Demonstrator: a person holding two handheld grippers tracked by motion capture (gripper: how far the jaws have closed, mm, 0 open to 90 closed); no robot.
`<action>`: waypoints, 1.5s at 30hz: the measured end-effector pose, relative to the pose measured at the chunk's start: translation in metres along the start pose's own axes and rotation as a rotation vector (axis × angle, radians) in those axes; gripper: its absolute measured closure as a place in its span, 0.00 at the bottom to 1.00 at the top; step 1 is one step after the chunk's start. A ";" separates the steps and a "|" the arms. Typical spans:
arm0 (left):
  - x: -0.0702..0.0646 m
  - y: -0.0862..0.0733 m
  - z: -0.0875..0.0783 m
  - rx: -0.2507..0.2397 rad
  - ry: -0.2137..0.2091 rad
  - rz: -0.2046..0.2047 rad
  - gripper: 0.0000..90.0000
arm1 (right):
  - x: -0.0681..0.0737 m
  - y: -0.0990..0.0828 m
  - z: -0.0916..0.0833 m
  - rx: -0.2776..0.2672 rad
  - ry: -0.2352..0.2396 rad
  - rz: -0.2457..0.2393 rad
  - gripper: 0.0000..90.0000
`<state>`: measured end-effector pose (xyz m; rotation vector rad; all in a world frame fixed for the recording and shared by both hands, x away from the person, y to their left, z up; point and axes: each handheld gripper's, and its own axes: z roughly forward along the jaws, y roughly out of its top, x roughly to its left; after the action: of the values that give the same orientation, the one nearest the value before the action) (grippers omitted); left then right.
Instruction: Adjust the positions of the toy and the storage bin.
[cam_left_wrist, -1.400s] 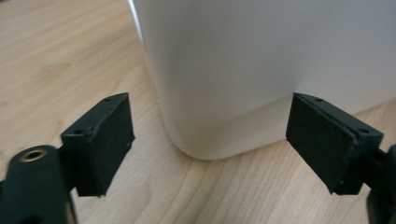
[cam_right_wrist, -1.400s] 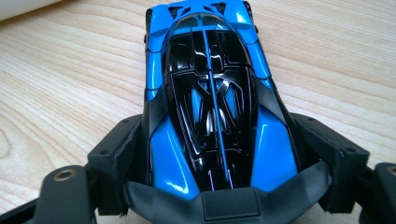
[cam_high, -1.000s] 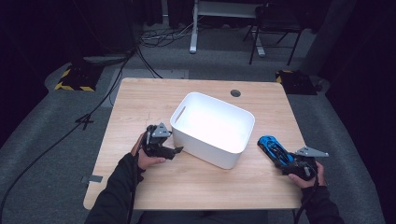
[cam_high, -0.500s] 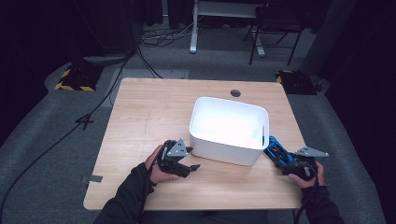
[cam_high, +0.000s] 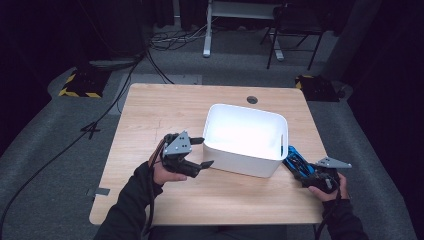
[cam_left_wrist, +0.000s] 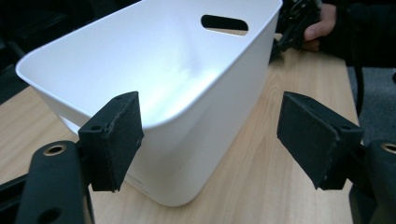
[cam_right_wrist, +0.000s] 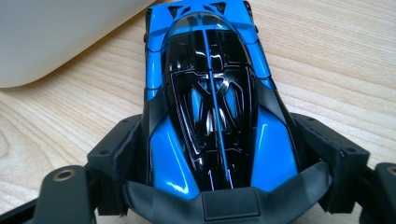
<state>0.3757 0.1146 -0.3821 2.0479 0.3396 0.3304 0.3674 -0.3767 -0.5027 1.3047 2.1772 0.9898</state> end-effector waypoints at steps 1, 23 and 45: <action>0.004 0.004 0.003 0.012 0.015 0.008 0.25 | 0.000 0.000 0.000 0.000 0.000 0.000 0.25; 0.016 0.027 0.068 0.297 -0.153 0.127 0.64 | 0.000 0.000 0.000 -0.001 0.002 0.000 0.25; 0.026 0.022 0.029 0.179 0.022 0.029 0.52 | 0.000 0.000 0.000 0.000 0.002 0.000 0.25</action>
<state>0.4128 0.0908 -0.3741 2.2275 0.3639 0.3509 0.3675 -0.3768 -0.5027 1.3038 2.1785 0.9920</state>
